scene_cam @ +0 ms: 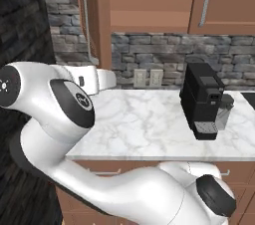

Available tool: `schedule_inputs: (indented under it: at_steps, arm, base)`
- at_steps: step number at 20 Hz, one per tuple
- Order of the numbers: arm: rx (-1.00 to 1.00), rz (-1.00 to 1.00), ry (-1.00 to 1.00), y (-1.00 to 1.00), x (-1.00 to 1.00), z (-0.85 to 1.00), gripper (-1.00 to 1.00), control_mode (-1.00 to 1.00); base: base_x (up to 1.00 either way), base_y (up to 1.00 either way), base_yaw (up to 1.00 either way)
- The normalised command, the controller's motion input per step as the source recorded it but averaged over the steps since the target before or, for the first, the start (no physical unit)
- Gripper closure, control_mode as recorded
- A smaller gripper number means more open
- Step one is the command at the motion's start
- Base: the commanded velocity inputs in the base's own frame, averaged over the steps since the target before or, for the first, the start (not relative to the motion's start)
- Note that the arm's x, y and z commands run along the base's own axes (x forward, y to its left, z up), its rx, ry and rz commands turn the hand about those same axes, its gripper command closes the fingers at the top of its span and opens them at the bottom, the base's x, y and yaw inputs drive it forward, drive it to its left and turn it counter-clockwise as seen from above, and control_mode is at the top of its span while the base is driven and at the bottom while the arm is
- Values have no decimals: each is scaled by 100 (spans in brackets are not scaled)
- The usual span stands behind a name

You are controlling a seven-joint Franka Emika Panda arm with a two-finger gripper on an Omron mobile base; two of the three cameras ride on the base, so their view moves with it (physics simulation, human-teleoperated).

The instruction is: Open the cabinet. Pick the sponge and place it next to the sink. Then close the cabinet.

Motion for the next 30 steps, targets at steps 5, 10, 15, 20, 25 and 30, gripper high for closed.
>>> schedule_inputs:
  at_steps: [5, 10, 15, 20, 25, 30]
  arm:
    - [-22, -11, -13, 47, -37, 19, -100, -100]
    - [-7, -23, 5, -3, 68, 32, -100, -100]
    - [1, -24, 12, -64, 58, 28, -100, -100]
    - [14, -18, 1, -100, 0, 28, -100, -100]
    - [20, -13, 0, -100, 9, 24, -100, -100]
    - [20, -3, -1, -100, 22, 8, -100, -100]
  base:
    - [0, 0, 0]
    - [0, 0, 0]
    - [0, 0, 0]
    - [0, 0, 0]
    - [0, 0, 0]
    - [0, 0, 0]
